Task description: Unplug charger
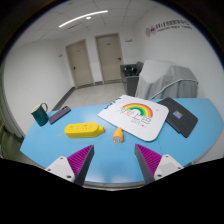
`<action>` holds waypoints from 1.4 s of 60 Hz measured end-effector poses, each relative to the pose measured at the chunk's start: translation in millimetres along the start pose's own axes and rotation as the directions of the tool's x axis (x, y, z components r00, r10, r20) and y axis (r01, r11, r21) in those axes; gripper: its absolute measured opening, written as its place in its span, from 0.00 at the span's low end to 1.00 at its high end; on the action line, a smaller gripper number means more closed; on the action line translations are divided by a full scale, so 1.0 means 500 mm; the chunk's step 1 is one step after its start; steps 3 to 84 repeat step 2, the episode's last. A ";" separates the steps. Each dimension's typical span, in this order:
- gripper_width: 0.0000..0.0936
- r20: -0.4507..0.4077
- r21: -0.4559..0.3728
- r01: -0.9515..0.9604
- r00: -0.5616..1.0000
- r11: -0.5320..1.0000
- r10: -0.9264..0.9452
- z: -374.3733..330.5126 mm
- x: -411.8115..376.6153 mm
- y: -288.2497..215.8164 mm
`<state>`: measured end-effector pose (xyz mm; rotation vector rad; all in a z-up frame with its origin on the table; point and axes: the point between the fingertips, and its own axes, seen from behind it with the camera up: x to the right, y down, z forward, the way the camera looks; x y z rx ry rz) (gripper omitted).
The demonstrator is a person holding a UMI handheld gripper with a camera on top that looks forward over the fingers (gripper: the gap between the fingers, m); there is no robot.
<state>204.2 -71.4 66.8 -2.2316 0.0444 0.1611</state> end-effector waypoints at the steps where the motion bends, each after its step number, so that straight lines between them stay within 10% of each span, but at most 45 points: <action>1: 0.90 0.000 0.000 -0.004 1.000 1.000 0.004 -0.014 0.003 0.006; 84: 0.89 -0.001 0.000 -0.010 1.000 1.000 0.010 -0.028 0.007 0.013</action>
